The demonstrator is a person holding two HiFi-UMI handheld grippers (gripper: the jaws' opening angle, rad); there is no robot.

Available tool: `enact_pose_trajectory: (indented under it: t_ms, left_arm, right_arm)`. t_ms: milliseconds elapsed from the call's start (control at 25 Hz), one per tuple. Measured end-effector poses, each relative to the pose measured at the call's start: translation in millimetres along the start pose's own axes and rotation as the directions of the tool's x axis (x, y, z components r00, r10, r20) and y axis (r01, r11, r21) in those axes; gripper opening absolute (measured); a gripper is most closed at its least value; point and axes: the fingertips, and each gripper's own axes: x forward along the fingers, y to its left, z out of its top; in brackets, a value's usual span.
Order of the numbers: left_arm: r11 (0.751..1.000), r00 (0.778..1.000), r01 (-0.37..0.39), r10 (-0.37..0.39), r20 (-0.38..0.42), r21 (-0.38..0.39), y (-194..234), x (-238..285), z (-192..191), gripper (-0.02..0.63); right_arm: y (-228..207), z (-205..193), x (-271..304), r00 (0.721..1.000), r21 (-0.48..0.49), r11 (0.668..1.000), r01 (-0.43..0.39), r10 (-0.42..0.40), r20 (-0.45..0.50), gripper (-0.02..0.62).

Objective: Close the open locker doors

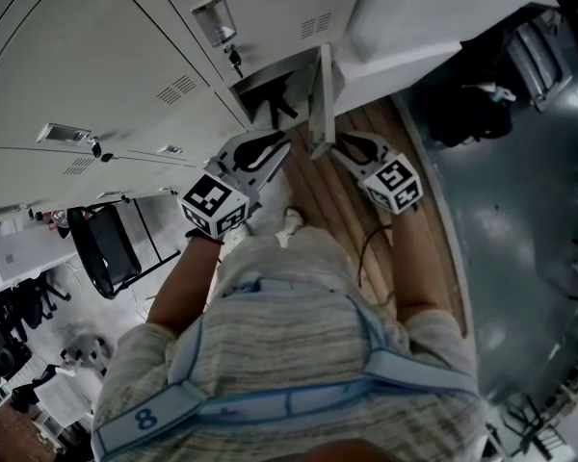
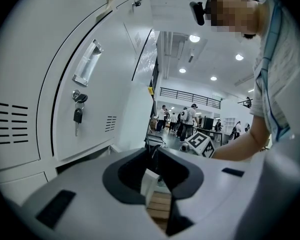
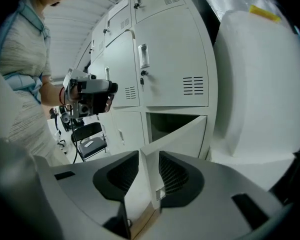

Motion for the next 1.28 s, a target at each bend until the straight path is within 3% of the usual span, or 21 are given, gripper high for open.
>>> enact_pose_trajectory:
  t_ms: [560,1280]
  left_arm:
    - [0.999,0.999,-0.032,0.032,0.012,-0.007,3,-12,-2,0.061]
    - [0.995,0.993,-0.098,0.1,0.06,-0.025,29,-44,5,0.061]
  right_arm:
    - [-3,-12,18,0.998,-0.05,0.999,0.017,-0.02,-0.06,0.102]
    - [14,5,50,0.996,-0.079,0.996,-0.036,0.029,-0.089,0.101]
